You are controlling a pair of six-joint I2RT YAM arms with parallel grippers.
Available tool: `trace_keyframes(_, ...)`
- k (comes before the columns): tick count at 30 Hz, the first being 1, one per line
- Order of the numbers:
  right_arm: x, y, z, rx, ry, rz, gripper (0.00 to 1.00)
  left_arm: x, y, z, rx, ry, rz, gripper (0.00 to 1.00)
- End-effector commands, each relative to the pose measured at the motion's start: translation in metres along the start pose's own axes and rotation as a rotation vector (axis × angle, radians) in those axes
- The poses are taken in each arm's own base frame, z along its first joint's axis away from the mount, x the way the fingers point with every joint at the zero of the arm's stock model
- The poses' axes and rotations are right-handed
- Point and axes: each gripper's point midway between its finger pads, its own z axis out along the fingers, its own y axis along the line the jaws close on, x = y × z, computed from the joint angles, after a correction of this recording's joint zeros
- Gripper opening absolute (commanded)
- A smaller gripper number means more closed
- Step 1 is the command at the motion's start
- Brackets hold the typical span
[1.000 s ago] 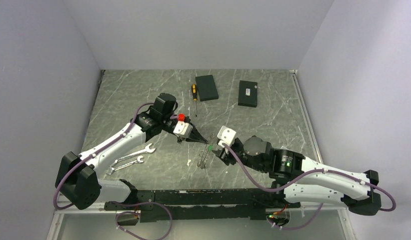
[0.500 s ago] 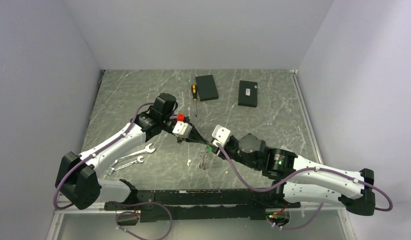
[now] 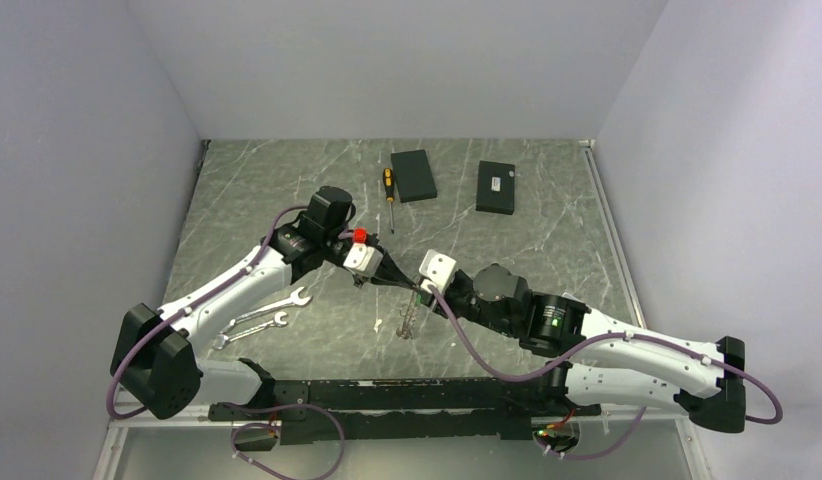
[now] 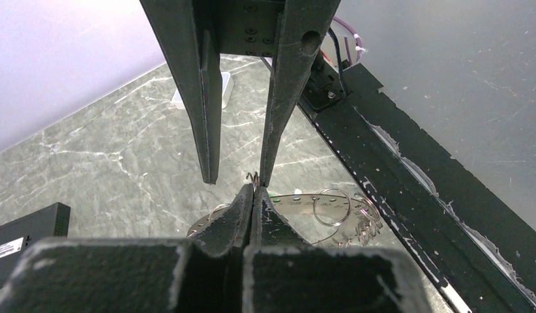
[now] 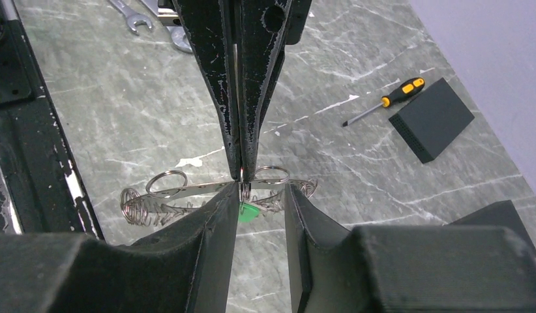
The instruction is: Put the keys on the keyring
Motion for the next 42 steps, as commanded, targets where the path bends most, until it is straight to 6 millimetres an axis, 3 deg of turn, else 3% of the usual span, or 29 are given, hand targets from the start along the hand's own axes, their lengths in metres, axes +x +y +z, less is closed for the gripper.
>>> trace_keyframes(1, -0.015, 0.001, 0.001, -0.016, -0.059, 0.009, 0.33, -0.031, -0.001, -0.001, 0.038, -0.072, 0.094, 0.0)
trace_keyframes(8, -0.016, 0.002, 0.002, -0.022, -0.065, 0.019, 0.22, -0.033, -0.003, 0.0, 0.049, -0.082, 0.093, 0.0)
trace_keyframes(21, -0.021, 0.01, 0.003, -0.069, -0.091, 0.029, 0.18, -0.033, -0.005, 0.001, 0.063, -0.096, 0.089, 0.0)
trace_keyframes(26, -0.022, 0.01, 0.003, -0.068, -0.101, 0.027, 0.0, -0.032, -0.006, 0.001, 0.064, -0.093, 0.085, 0.0)
trace_keyframes(37, -0.025, 0.018, 0.002, -0.115, -0.104, 0.036, 0.0, -0.023, 0.003, 0.001, 0.015, -0.045, 0.085, 0.0)
trace_keyframes(42, -0.027, 0.016, -0.005, -0.105, -0.114, 0.075, 0.0, -0.02, 0.01, -0.001, -0.037, -0.022, 0.08, 0.34)
